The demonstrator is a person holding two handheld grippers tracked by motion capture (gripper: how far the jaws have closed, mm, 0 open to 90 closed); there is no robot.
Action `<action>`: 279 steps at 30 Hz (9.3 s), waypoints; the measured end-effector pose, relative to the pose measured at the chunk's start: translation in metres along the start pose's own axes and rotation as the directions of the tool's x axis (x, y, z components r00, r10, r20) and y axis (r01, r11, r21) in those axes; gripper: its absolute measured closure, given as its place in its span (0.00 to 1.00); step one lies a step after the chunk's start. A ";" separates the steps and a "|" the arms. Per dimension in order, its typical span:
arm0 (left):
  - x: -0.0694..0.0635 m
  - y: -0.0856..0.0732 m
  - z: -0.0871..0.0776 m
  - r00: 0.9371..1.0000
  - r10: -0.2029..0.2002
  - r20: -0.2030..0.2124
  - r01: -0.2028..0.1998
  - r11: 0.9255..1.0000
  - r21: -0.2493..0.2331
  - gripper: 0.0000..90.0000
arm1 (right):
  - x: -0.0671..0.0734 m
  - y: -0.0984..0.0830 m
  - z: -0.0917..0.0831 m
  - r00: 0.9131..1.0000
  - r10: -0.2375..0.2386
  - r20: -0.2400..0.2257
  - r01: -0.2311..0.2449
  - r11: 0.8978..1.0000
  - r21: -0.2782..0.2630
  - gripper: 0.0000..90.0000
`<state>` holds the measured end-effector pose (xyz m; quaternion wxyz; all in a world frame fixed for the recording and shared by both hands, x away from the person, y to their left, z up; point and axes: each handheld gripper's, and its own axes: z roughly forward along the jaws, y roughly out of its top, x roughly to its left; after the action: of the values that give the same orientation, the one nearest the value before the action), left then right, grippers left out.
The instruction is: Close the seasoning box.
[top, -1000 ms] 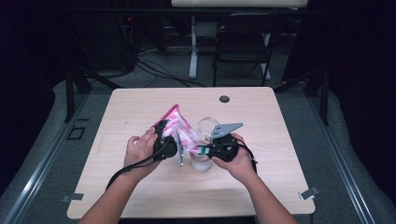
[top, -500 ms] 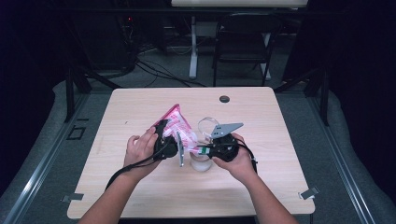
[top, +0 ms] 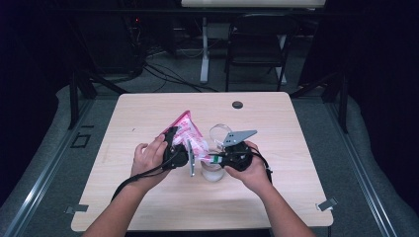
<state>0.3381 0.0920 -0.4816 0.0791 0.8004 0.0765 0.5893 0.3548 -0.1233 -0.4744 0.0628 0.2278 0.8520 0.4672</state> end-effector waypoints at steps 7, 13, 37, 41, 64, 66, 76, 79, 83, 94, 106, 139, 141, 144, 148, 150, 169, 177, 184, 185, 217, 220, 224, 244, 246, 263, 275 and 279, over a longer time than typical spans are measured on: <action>-0.001 -0.001 0.000 1.000 0.006 -0.002 -0.006 1.000 0.004 0.66 | 0.000 -0.001 0.001 1.000 0.001 0.001 -0.001 1.000 0.004 1.00; -0.002 -0.001 0.000 1.000 0.006 0.001 -0.006 1.000 0.007 0.66 | -0.001 -0.001 0.002 1.000 0.001 0.002 -0.001 1.000 0.005 1.00; 0.001 0.000 -0.003 0.999 0.030 -0.022 -0.030 1.000 0.001 0.67 | -0.001 -0.001 0.005 1.000 0.004 0.006 -0.004 1.000 0.008 1.00; 0.001 0.000 -0.004 0.999 0.036 -0.024 -0.036 0.999 0.004 0.66 | -0.001 -0.002 0.005 1.000 0.003 0.008 -0.003 1.000 0.008 1.00; 0.003 0.006 -0.006 0.998 0.057 -0.038 -0.057 0.998 -0.003 0.67 | -0.003 -0.003 0.003 1.000 0.001 0.025 -0.001 1.000 0.010 1.00; 0.003 0.006 -0.006 0.998 0.058 -0.039 -0.058 0.998 -0.003 0.67 | -0.004 -0.003 0.003 1.000 -0.001 0.025 0.001 1.000 0.013 1.00; 0.004 0.006 -0.006 0.997 0.068 -0.045 -0.069 0.998 -0.015 0.66 | -0.003 -0.003 0.004 1.000 0.000 0.025 0.000 1.000 0.012 1.00; 0.004 0.007 -0.006 0.996 0.072 -0.050 -0.073 0.997 -0.015 0.67 | -0.003 -0.003 0.004 1.000 0.001 0.024 -0.002 1.000 0.011 1.00; 0.005 0.008 -0.007 0.996 0.074 -0.048 -0.075 0.997 -0.010 0.67 | -0.003 -0.003 0.004 1.000 0.004 0.025 -0.004 1.000 0.007 1.00; 0.006 0.008 -0.007 0.996 0.077 -0.051 -0.078 0.997 -0.014 0.67 | -0.004 -0.003 0.003 1.000 0.000 0.024 0.000 1.000 0.011 1.00; 0.005 0.009 -0.008 0.995 0.089 -0.049 -0.090 0.996 -0.015 0.67 | -0.004 -0.003 0.004 1.000 0.004 0.025 -0.004 1.000 0.011 1.00; 0.007 0.008 -0.009 0.993 0.111 -0.049 -0.112 0.994 -0.011 0.66 | -0.003 -0.003 0.006 1.000 -0.005 0.031 0.004 1.000 0.014 1.00; 0.007 0.008 -0.009 0.993 0.111 -0.049 -0.112 0.994 -0.011 0.66 | -0.003 -0.003 0.006 0.999 -0.004 0.031 0.004 1.000 0.015 1.00; 0.007 0.009 -0.009 0.993 0.111 -0.049 -0.112 0.994 -0.012 0.66 | -0.003 -0.003 0.006 0.999 -0.004 0.032 0.004 1.000 0.015 1.00; 0.007 0.009 -0.009 0.992 0.113 -0.047 -0.114 0.993 -0.008 0.66 | -0.003 -0.003 0.006 0.999 -0.004 0.032 0.004 1.000 0.015 1.00; 0.007 0.008 -0.009 0.992 0.114 -0.051 -0.115 0.993 -0.012 0.66 | -0.003 -0.003 0.006 0.999 -0.005 0.032 0.004 1.000 0.015 1.00; 0.008 0.009 -0.011 0.988 0.137 -0.067 -0.138 0.990 -0.011 0.66 | -0.003 -0.003 0.007 1.000 -0.008 0.030 0.007 1.000 0.018 1.00; 0.008 0.009 -0.011 0.988 0.139 -0.070 -0.140 0.990 -0.012 0.66 | -0.003 -0.003 0.008 0.999 -0.009 0.031 0.008 1.000 0.020 1.00; 0.008 0.010 -0.012 0.987 0.144 -0.077 -0.145 0.989 -0.015 0.66 | -0.003 -0.003 0.008 1.000 -0.011 0.029 0.010 1.000 0.019 1.00; 0.008 0.009 -0.011 0.987 0.141 -0.079 -0.143 0.990 -0.020 0.66 | -0.003 -0.003 0.008 1.000 -0.010 0.029 0.010 1.000 0.019 1.00; 0.006 0.009 -0.014 0.978 0.174 -0.111 -0.178 0.984 -0.025 0.67 | -0.002 -0.003 0.009 0.999 -0.017 0.032 0.016 0.999 0.030 1.00; 0.005 0.009 -0.014 0.979 0.173 -0.109 -0.177 0.984 -0.025 0.67 | -0.002 -0.004 0.009 0.999 -0.021 0.033 0.020 0.999 0.040 1.00; 0.005 0.009 -0.014 0.979 0.173 -0.109 -0.176 0.984 -0.027 0.67 | -0.003 -0.004 0.009 0.999 -0.020 0.038 0.018 0.999 0.042 1.00; 0.006 0.009 -0.014 0.980 0.163 -0.109 -0.168 0.985 -0.034 0.67 | -0.003 -0.004 0.009 0.999 -0.015 0.040 0.014 0.999 0.038 1.00; 0.006 0.010 -0.015 0.979 0.167 -0.113 -0.172 0.985 -0.033 0.67 | -0.003 -0.004 0.009 0.999 -0.015 0.041 0.013 0.999 0.037 1.00; 0.006 0.010 -0.015 0.981 0.163 -0.108 -0.168 0.985 -0.032 0.67 | -0.004 -0.004 0.009 0.999 -0.012 0.043 0.010 0.999 0.035 1.00; 0.008 0.012 -0.014 0.980 0.168 -0.105 -0.172 0.985 -0.031 0.67 | -0.004 -0.005 0.008 0.999 -0.010 0.046 0.009 0.999 0.036 1.00; 0.008 0.012 -0.014 0.980 0.167 -0.111 -0.172 0.984 -0.038 0.67 | -0.004 -0.005 0.008 0.999 -0.005 0.048 0.004 1.000 0.030 1.00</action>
<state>0.3272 0.0823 -0.4671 0.0433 0.7691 -0.0020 0.6376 0.3597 -0.1210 -0.4837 0.0807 0.2379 0.8576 0.4489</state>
